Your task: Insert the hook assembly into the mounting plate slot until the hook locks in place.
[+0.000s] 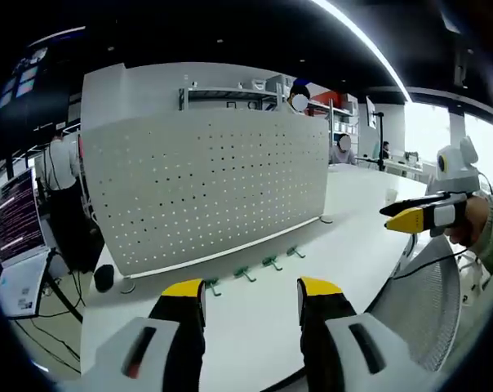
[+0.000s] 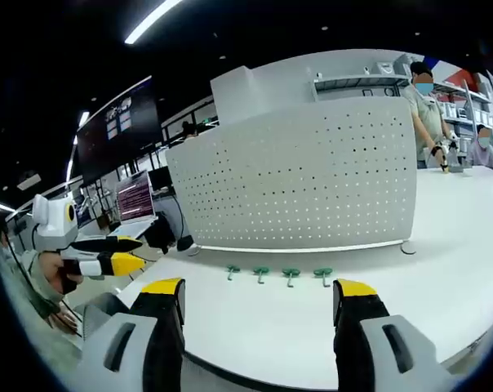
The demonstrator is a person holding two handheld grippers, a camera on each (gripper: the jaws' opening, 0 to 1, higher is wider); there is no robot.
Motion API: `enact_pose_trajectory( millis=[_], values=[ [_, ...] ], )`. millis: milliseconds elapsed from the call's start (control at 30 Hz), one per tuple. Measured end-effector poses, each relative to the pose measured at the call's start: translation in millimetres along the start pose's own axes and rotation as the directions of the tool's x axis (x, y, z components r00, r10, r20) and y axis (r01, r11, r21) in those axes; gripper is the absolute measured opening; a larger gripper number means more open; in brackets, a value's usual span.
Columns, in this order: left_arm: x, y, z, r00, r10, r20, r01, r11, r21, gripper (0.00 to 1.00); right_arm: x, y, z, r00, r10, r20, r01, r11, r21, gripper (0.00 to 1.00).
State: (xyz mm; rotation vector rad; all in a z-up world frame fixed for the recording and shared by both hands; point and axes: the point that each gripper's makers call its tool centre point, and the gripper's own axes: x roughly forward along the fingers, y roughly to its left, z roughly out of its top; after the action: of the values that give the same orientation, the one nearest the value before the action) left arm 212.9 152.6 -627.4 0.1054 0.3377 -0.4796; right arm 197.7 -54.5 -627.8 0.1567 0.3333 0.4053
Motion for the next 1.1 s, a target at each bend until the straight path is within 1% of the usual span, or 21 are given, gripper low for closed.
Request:
enact_pose_trajectory(
  millis=[533,1100],
  values=[
    [2.8,0.5,-1.1,1.0,-0.003,-0.011,0.003,1.0,0.001,0.46,3.8,-0.5,0.5,1.0,0.005,-0.008,-0.005,1.0,0.0,0.71],
    [3.1,-0.1,-2.6,1.0,0.002,-0.014,-0.002,1.0,-0.003,0.46,4.3,-2.7,-3.9,1.0,0.009,-0.018,-0.009,1.0,0.003,0.71]
  ],
)
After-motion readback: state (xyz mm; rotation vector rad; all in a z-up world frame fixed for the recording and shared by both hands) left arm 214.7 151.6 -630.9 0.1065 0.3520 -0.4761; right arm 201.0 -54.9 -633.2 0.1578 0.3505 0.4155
